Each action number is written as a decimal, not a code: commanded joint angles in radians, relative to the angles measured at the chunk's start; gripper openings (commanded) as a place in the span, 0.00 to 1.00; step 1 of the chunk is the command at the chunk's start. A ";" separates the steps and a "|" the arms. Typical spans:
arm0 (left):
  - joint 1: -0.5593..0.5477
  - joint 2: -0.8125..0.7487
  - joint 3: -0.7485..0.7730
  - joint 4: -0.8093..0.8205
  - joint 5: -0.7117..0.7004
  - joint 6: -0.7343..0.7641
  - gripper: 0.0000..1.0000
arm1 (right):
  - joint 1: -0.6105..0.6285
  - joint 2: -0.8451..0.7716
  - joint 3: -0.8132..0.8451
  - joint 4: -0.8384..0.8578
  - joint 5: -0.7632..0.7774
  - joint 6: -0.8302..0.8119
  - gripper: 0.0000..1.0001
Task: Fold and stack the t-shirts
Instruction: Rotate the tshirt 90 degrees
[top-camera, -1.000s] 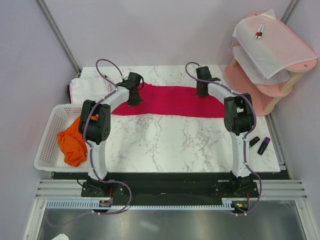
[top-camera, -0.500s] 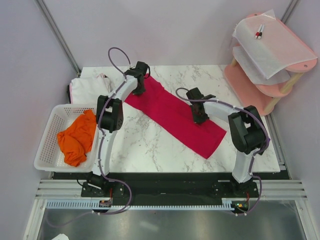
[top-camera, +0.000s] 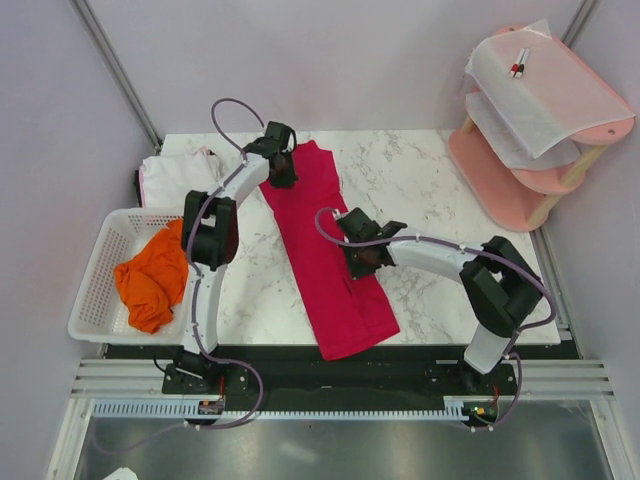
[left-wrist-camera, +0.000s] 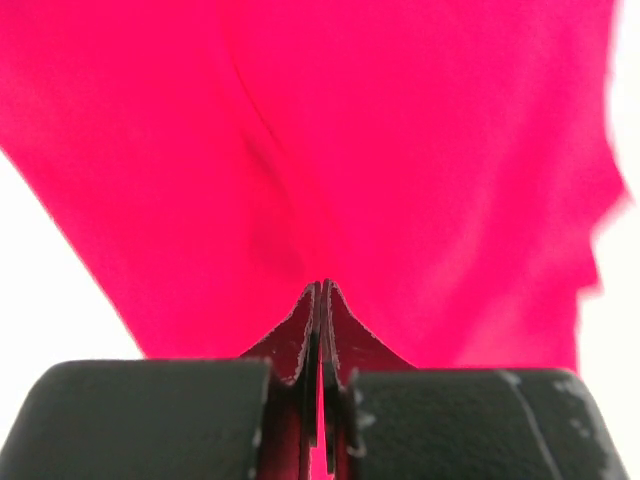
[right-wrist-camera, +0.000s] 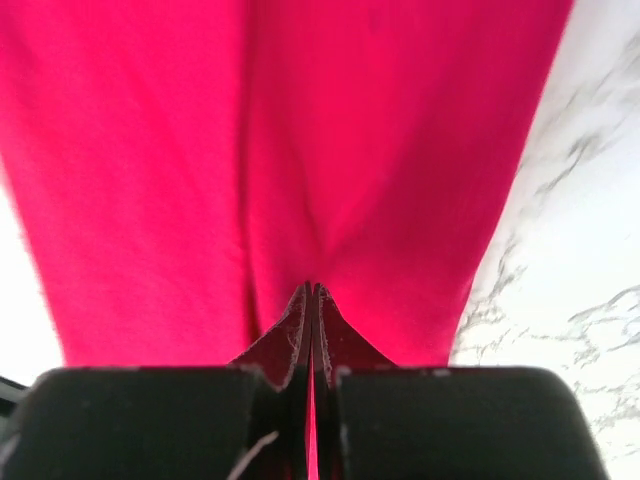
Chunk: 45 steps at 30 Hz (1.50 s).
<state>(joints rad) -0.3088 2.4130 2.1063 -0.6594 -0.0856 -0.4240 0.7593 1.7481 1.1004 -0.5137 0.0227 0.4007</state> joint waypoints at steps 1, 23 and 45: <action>0.000 -0.351 -0.205 0.265 0.213 0.024 0.02 | -0.011 -0.099 0.078 0.162 0.011 0.027 0.00; -0.193 -0.735 -1.193 0.695 0.481 -0.314 0.02 | -0.226 0.547 0.767 0.411 -0.086 -0.163 0.00; -0.286 -0.899 -1.295 0.425 0.353 -0.308 0.02 | -0.353 0.837 1.033 0.234 0.036 -0.063 0.00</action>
<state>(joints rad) -0.5922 1.6333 0.8101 -0.1745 0.3332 -0.7509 0.4919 2.5729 2.1475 -0.2039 -0.0147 0.2893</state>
